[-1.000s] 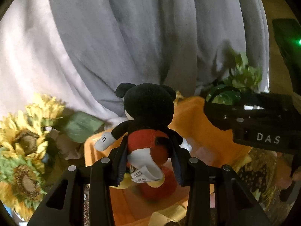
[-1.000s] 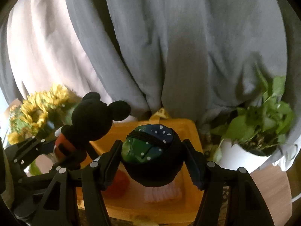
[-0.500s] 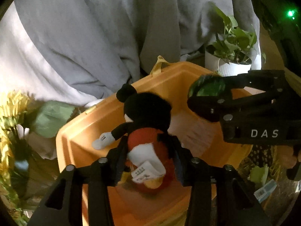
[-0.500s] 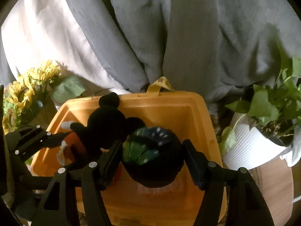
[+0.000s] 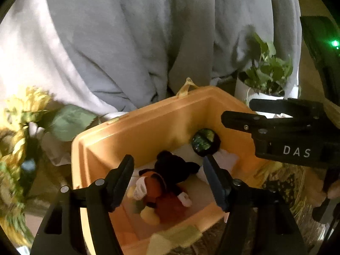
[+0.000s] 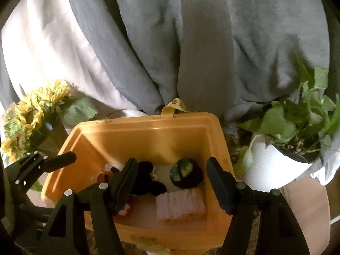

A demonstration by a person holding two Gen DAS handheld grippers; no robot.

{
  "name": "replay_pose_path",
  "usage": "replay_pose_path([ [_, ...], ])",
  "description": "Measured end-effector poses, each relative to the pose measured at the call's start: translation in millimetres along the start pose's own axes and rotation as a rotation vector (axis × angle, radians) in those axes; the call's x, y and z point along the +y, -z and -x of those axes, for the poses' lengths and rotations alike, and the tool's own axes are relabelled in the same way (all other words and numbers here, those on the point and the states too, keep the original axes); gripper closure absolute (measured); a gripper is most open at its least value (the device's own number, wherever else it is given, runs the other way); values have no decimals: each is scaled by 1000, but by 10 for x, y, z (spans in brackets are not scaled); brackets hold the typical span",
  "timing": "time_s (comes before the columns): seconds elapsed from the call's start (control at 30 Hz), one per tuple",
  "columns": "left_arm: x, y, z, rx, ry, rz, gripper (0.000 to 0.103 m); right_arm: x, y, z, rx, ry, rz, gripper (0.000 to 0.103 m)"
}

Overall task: Organize soft objects
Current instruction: 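Open both tools to drop the plushes into the crate and withdraw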

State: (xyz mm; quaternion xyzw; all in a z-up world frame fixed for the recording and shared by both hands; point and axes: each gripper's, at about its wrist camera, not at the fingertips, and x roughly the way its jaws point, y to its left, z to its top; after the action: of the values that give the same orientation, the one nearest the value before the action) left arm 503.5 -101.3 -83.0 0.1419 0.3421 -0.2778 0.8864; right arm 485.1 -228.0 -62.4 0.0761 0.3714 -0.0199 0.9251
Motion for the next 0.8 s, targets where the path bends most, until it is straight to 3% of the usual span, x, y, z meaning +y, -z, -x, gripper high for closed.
replay_pose_path([
  [0.47,-163,184,869,-139,-158,184,30,-49,128,771,-120,14,-25,35],
  [0.8,-383,394,1455,-235,-199,203,20,-55,362,1384,-202,26,-50,33],
])
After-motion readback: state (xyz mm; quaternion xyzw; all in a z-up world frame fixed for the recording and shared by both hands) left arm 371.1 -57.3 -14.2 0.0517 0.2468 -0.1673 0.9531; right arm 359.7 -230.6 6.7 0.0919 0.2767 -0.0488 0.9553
